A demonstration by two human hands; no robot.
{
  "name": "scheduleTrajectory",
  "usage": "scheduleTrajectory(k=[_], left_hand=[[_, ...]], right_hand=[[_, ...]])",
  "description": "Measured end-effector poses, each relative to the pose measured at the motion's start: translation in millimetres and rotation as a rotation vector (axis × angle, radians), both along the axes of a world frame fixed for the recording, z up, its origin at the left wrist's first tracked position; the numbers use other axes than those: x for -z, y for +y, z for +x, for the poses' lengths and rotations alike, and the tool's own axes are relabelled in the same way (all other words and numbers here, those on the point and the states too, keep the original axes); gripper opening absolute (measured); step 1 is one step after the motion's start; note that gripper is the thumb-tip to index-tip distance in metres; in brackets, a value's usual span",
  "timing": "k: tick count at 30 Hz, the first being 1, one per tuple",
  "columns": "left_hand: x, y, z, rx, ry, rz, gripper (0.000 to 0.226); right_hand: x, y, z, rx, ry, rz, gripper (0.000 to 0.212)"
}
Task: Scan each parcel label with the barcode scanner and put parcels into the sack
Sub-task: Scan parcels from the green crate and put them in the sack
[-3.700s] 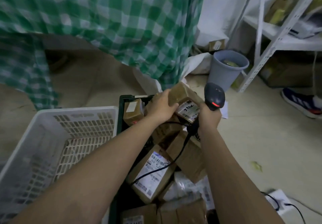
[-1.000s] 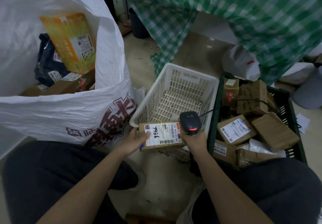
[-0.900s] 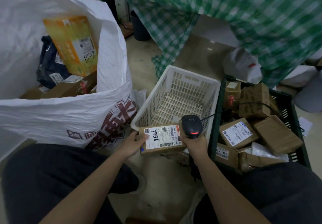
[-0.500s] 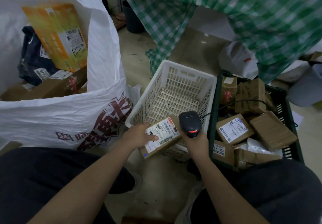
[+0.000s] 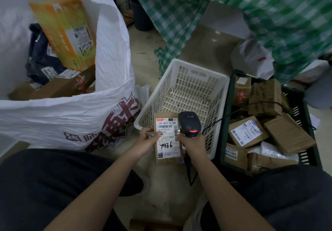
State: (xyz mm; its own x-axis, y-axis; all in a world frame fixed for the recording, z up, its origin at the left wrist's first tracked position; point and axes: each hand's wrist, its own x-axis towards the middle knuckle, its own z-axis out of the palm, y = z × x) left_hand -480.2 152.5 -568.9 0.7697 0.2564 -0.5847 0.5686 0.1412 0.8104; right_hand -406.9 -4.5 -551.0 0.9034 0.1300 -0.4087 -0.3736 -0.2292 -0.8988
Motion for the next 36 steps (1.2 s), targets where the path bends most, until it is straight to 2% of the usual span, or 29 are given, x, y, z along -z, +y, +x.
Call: scheduleTrajectory(k=[2,6,10,11,14,17,21,24,28,31,36], left_hand=[[-2.0,2.5,-1.8,-0.056,0.007,-0.063,0.044],[-14.8,7.9,-1.5,-0.02,-0.041,-0.087,0.047],[-35.8,16.4,5.9,-0.047,-0.106,-0.089,0.084],[-42.8,16.2,8.8,-0.041,-0.112,-0.088,0.085],[-66.1,10.9,19.6,0.004,-0.141,-0.013,0.066],[-82.8,6.7,34.4,0.007,-0.185,0.119,0.076],[-99.4,-1.0,51.7,-0.047,-0.236,0.18,0.08],[-103.9,-4.4,60.5,-0.078,-0.246,0.141,0.077],[-106.5,-6.1,62.7,-0.122,-0.253,0.105,0.074],[-106.4,-6.6,60.4,-0.121,-0.265,0.099,0.078],[-110.7,-7.2,56.0,-0.099,-0.285,0.107,0.073]], right_hand=[[-4.7,-2.8,3.5,-0.037,0.018,0.021,0.026],[-24.9,-7.1,8.8,-0.051,-0.003,0.059,0.018],[-54.4,-7.9,21.6,-0.061,-0.064,0.108,0.021],[-61.4,-8.1,26.1,-0.073,-0.074,0.106,0.022],[-83.8,-9.3,36.4,-0.092,-0.108,0.064,0.019],[-105.2,-18.2,42.8,-0.051,-0.211,-0.006,0.011],[-129.4,-38.8,42.4,-0.114,-0.353,-0.14,0.029],[-133.4,-50.4,35.0,-0.19,-0.334,-0.196,0.032],[-133.7,-56.5,19.3,-0.245,-0.223,-0.106,0.016],[-134.1,-56.7,12.8,-0.276,-0.241,-0.138,0.007],[-138.5,-57.0,7.2,-0.309,-0.272,-0.191,0.009]])
